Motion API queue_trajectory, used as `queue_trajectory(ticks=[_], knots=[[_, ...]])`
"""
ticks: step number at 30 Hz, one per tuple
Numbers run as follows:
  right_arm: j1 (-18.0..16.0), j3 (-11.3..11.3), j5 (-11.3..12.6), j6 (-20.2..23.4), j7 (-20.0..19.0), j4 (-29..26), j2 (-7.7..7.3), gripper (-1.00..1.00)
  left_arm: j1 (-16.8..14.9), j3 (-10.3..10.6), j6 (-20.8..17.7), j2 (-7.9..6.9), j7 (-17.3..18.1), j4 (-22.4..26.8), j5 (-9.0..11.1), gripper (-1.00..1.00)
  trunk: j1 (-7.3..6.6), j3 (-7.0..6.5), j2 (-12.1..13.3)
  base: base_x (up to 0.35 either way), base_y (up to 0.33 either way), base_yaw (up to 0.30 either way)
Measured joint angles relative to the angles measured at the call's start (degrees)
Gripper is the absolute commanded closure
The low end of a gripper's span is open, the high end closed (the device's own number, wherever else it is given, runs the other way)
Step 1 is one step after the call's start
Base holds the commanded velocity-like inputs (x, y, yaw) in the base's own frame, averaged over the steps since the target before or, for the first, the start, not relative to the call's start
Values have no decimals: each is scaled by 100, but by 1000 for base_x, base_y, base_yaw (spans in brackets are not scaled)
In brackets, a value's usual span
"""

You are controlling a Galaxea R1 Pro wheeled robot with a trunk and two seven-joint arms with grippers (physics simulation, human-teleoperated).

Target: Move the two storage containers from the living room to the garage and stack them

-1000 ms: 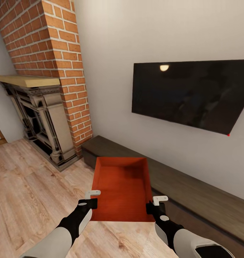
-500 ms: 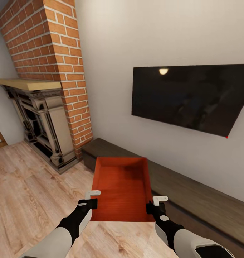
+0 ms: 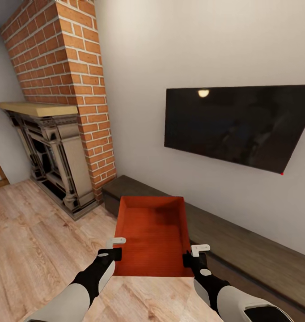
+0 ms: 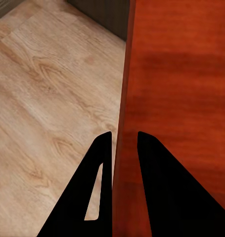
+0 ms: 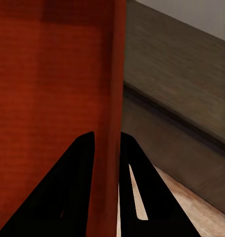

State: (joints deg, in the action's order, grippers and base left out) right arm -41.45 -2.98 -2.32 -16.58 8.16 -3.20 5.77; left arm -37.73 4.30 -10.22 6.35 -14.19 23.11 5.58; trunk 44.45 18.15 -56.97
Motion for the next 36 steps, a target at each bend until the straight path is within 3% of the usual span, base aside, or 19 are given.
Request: queue_trajectory(ticks=[6,36], knots=[[0,-5,10,10,-6,2,-1,100,2,-1,-11,1,-4,0,2,100,0,-11,0,0,0,0],[0,1,9,15,-7,1,1,100,1,2,-25,-1,-6,8,2,100,-659,-551,1203,0,0,0]])
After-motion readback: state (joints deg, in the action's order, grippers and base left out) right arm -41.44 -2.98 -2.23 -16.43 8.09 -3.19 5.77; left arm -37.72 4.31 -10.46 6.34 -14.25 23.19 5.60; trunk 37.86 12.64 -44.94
